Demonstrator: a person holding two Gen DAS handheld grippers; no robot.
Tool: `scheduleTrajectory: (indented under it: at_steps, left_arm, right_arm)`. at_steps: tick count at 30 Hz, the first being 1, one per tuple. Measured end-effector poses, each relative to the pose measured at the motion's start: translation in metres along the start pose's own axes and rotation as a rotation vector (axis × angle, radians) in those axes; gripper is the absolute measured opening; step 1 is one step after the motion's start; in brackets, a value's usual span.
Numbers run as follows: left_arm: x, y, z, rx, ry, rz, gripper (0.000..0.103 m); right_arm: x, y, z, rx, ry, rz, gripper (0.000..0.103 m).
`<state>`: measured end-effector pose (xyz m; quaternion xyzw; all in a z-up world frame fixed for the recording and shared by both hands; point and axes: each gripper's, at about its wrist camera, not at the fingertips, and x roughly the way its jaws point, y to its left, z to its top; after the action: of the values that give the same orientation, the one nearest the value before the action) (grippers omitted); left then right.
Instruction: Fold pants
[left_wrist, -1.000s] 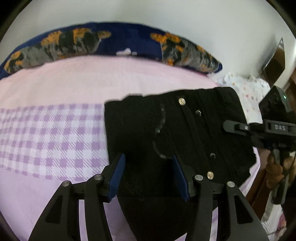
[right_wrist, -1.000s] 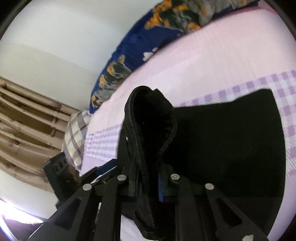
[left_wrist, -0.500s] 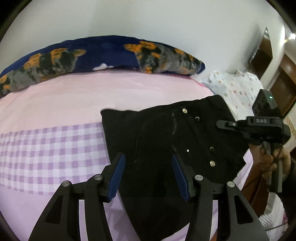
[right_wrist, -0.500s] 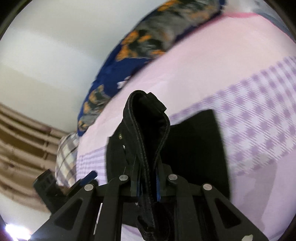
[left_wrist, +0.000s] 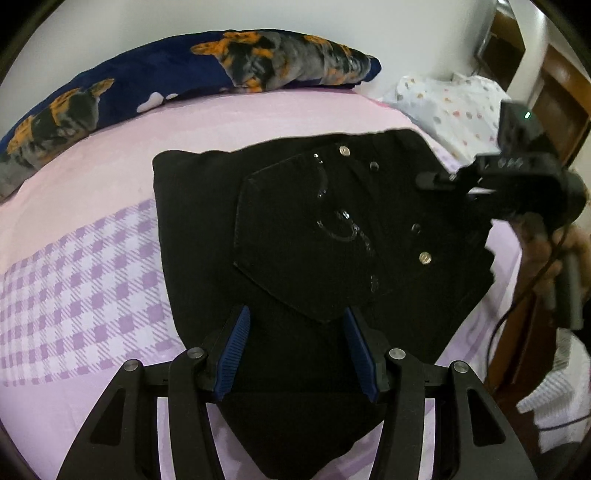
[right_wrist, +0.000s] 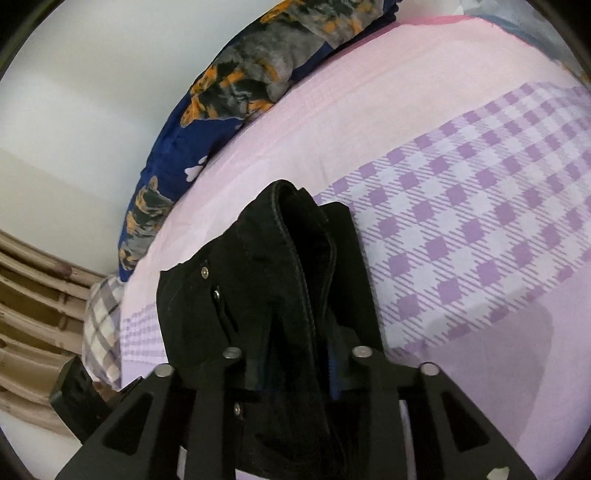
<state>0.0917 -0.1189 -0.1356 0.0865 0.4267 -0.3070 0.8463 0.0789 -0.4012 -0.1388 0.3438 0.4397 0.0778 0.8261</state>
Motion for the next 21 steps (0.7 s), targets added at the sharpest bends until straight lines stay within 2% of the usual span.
scheduleTrajectory:
  at_steps: [3, 9, 14, 21]
  left_arm:
    - [-0.002, 0.000, 0.000, 0.001, -0.006, 0.007, 0.053]
    - [-0.005, -0.001, -0.001, -0.005, -0.001, 0.009, 0.055]
    - [-0.010, -0.006, -0.005, 0.014, -0.004, 0.025, 0.055]
    - [-0.025, -0.017, -0.013, 0.060, -0.031, 0.041, 0.055]
  right_arm:
    - [-0.011, -0.003, -0.013, 0.015, -0.005, -0.017, 0.033]
    - [-0.027, -0.011, -0.043, 0.057, -0.009, -0.017, 0.033]
    - [-0.035, 0.004, -0.049, -0.006, -0.046, -0.072, 0.020]
    - [-0.046, 0.010, -0.056, -0.011, -0.065, -0.090, 0.017]
